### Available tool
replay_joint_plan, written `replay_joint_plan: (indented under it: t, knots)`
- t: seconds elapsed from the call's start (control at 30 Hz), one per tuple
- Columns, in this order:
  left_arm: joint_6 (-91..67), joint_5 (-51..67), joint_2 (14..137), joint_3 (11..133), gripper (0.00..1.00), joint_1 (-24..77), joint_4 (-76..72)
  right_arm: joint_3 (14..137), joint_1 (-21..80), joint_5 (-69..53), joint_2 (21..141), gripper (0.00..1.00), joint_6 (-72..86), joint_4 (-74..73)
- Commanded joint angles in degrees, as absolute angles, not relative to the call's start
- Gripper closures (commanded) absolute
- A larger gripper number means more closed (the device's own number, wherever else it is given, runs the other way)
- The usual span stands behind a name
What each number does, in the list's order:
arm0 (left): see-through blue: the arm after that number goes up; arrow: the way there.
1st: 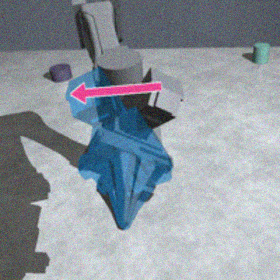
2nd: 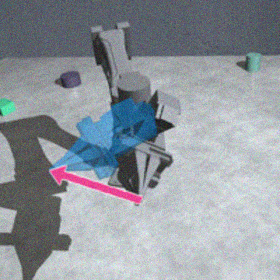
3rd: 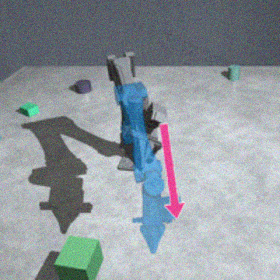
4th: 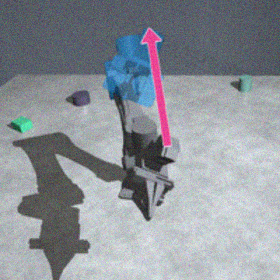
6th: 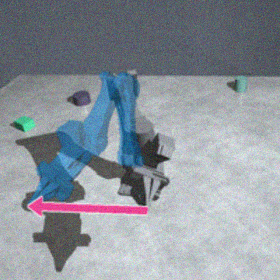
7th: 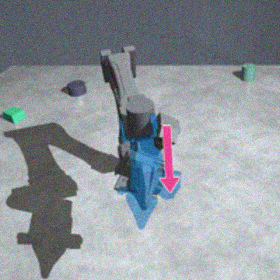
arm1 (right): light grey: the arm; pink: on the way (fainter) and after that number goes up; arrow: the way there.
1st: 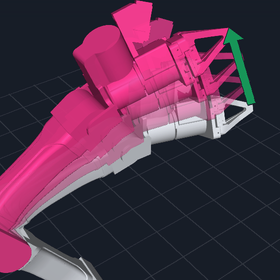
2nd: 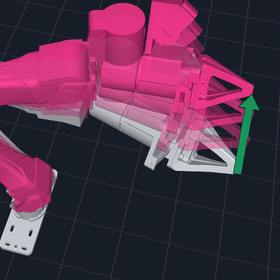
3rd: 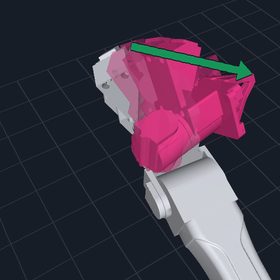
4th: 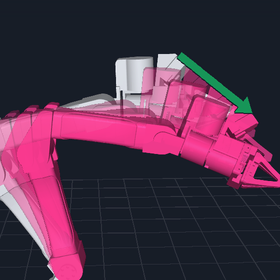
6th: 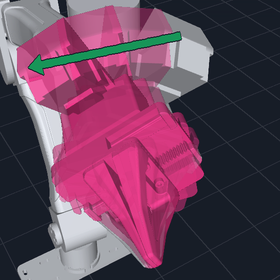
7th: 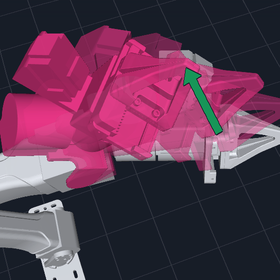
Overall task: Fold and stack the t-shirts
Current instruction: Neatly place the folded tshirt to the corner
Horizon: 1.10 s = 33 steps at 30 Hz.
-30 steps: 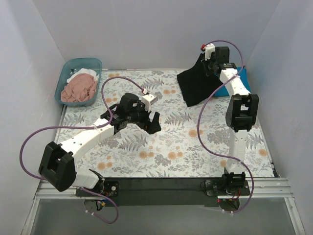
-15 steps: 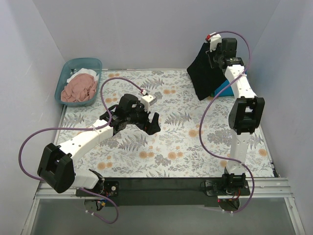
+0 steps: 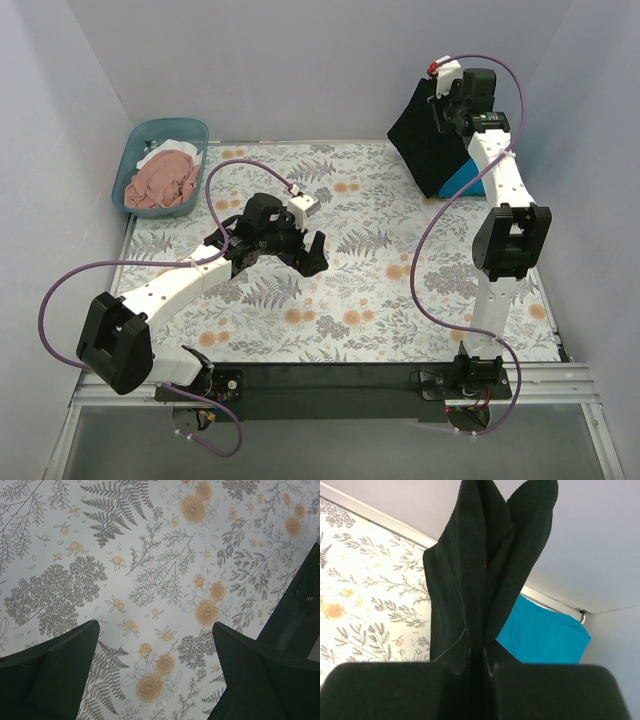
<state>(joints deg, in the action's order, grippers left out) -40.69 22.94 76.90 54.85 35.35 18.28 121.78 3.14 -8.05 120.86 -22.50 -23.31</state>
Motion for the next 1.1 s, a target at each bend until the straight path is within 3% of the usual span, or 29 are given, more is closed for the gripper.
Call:
replay_joint_plan:
  t: [0.0, 1.07]
  knots:
    - [-40.1, 23.3, 74.1, 54.5, 0.03, 35.0, 17.2, 124.2, 2.6, -8.9, 115.1, 0.99, -23.0, -20.6]
    - [-38.5, 23.9, 76.5, 55.5, 0.02, 35.0, 18.4, 128.3, -3.3, -6.7, 122.5, 0.99, -26.5, -22.1]
